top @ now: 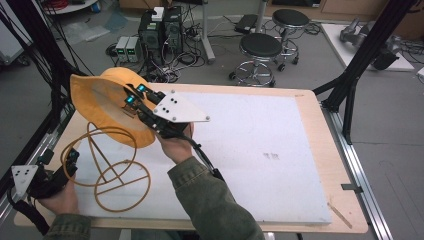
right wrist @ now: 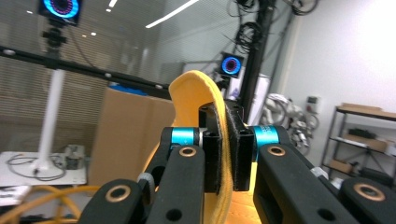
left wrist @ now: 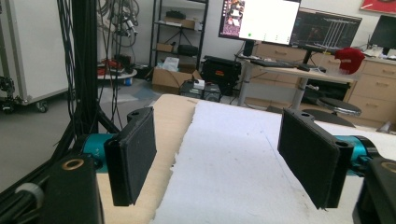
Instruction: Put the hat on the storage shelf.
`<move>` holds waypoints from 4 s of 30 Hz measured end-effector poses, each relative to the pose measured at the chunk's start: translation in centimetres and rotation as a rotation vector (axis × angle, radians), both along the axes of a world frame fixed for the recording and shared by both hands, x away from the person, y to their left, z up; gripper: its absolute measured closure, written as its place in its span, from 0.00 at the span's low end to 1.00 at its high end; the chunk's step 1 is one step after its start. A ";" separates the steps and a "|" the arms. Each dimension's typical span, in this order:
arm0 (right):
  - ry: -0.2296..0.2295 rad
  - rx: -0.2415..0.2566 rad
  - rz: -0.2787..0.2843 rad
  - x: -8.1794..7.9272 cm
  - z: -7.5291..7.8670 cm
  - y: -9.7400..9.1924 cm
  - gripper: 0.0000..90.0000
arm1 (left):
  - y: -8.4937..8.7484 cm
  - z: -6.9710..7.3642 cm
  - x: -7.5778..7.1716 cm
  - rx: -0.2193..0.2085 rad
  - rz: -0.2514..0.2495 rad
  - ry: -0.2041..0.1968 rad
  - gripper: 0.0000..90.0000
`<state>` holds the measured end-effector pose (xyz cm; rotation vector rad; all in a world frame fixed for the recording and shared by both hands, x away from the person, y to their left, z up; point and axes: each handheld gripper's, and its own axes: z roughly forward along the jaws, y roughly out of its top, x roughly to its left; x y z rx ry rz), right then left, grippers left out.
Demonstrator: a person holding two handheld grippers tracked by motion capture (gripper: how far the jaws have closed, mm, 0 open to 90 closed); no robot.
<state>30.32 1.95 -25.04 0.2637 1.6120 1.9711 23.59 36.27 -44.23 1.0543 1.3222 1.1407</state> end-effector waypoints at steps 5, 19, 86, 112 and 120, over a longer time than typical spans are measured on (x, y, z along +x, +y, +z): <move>0.005 0.003 0.065 -1.2 0.2 1.0 0.96 | 0.0 0.0 0.0 -0.002 0.001 0.002 0.31; 0.066 -0.113 0.288 -5.2 -1.0 4.9 0.96 | 0.3 0.0 -0.1 -0.013 0.011 0.000 0.31; 0.096 -0.457 0.561 -8.6 -3.9 7.2 0.47 | 0.3 0.0 0.0 -0.027 -0.002 0.000 0.32; 0.090 -0.274 0.386 -8.0 -1.2 2.8 0.29 | 0.2 -0.1 -0.1 -0.026 0.002 -0.001 0.32; 0.139 -0.202 0.284 -6.8 -1.0 0.5 0.19 | 0.2 -0.1 -0.1 -0.019 0.000 0.002 0.32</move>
